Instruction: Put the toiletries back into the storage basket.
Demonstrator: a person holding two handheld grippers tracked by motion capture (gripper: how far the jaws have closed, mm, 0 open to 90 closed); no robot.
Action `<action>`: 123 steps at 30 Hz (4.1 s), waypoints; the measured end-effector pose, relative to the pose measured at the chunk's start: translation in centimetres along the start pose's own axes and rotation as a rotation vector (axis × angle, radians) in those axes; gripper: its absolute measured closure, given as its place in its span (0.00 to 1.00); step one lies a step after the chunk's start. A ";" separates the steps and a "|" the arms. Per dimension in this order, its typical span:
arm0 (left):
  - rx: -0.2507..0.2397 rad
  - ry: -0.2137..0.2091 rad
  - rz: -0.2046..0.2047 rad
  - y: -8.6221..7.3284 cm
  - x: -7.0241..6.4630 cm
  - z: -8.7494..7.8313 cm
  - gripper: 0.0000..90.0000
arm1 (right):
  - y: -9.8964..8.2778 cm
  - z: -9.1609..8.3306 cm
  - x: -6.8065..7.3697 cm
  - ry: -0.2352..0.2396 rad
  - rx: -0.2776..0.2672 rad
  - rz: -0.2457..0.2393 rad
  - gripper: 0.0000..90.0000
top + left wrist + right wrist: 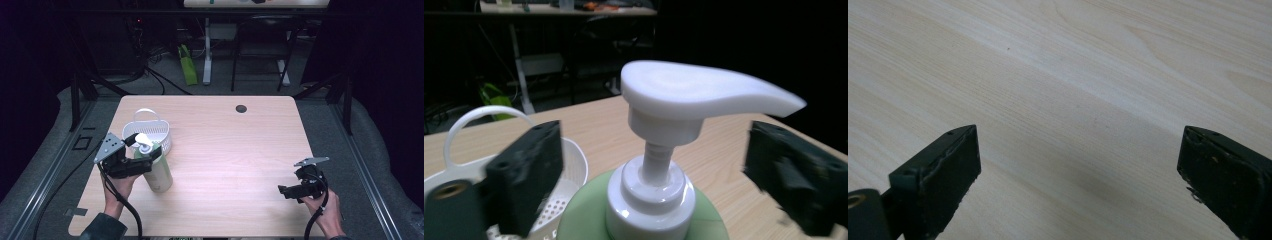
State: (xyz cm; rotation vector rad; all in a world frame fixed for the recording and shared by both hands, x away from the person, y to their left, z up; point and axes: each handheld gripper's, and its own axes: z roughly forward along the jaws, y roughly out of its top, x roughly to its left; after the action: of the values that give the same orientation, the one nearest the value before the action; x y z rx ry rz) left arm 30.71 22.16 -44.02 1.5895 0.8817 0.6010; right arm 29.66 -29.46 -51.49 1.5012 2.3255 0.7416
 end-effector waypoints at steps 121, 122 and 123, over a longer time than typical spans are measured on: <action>-0.120 -0.033 0.047 6.5 -0.1 -2.8 0.75 | -0.1 -0.2 0.0 -0.014 -0.001 -0.032 0.04; -0.122 -0.034 0.047 6.6 -0.1 -2.8 0.75 | -0.1 -0.2 0.0 -0.013 -0.001 -0.032 0.04; -0.123 -0.035 0.049 6.7 -0.1 -2.8 0.75 | -0.1 -0.2 0.0 -0.014 -0.001 -0.032 0.04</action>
State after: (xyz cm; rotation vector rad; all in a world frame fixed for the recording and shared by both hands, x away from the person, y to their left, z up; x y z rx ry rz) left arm 29.95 23.36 -36.87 1.5097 0.7669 0.6477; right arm 29.48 -29.52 -51.41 1.4605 2.3334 0.7213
